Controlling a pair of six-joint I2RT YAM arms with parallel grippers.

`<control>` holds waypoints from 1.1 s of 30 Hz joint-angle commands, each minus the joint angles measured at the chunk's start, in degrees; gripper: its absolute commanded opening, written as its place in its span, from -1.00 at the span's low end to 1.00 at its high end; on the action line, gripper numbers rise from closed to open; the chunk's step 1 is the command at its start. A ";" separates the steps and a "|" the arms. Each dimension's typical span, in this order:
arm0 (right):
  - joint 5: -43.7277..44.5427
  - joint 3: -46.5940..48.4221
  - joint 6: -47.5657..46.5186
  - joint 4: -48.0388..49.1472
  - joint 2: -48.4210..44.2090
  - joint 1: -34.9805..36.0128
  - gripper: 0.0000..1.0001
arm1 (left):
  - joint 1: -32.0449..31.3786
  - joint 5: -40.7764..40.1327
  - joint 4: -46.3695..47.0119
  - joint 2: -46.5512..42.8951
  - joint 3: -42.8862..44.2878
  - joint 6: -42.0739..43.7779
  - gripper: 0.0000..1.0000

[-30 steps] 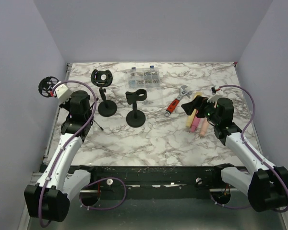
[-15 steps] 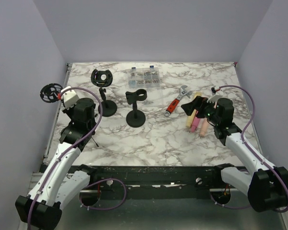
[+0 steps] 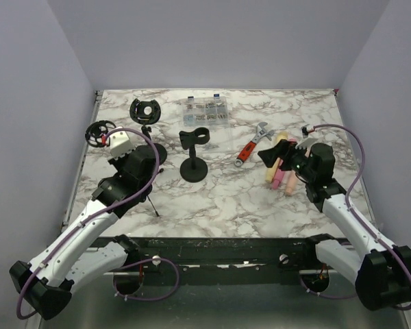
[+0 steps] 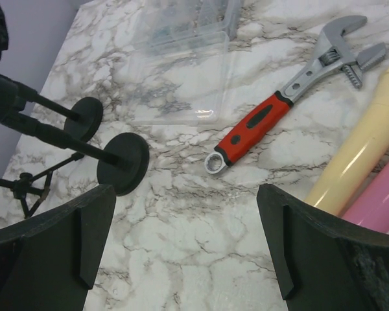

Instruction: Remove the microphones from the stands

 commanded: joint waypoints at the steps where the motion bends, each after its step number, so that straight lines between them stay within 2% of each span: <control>1: 1.73 -0.17 -1.92 1.67 -2.26 4.14 1.00 | -3.96 -1.42 -2.31 2.59 1.92 -9.01 -1.00; 6: 9.33 2.80 -5.38 -1.82 -1.71 15.07 1.00 | -6.68 -1.73 -2.80 4.02 1.56 -12.05 -1.00; 9: 12.95 3.14 -5.05 -2.94 -2.92 21.23 1.00 | -7.36 0.45 0.50 2.05 -0.30 -10.55 -0.38; 11: 14.17 3.13 -3.93 -2.90 -3.50 24.86 1.00 | -7.40 2.40 2.37 0.02 -1.95 -10.26 -0.09; 16: 22.06 4.07 -2.88 -0.79 -0.66 37.92 1.00 | -7.45 6.38 5.65 -5.11 -5.36 -8.21 0.41; 20: 31.27 7.83 -3.88 1.32 7.93 50.38 1.00 | -7.40 9.23 3.55 -8.62 -5.40 -7.40 0.92; 23: 36.19 12.54 -3.81 2.91 16.48 57.38 1.00 | -7.40 12.21 4.01 -13.34 -6.36 -3.83 0.97; 28: 40.24 21.45 -3.25 3.95 30.76 62.77 0.94 | -7.31 25.53 14.59 -25.86 -13.58 10.83 0.97; 33: 42.05 29.36 -5.10 5.27 41.79 66.20 0.74 | -7.27 31.53 11.98 -36.81 -13.09 15.64 0.97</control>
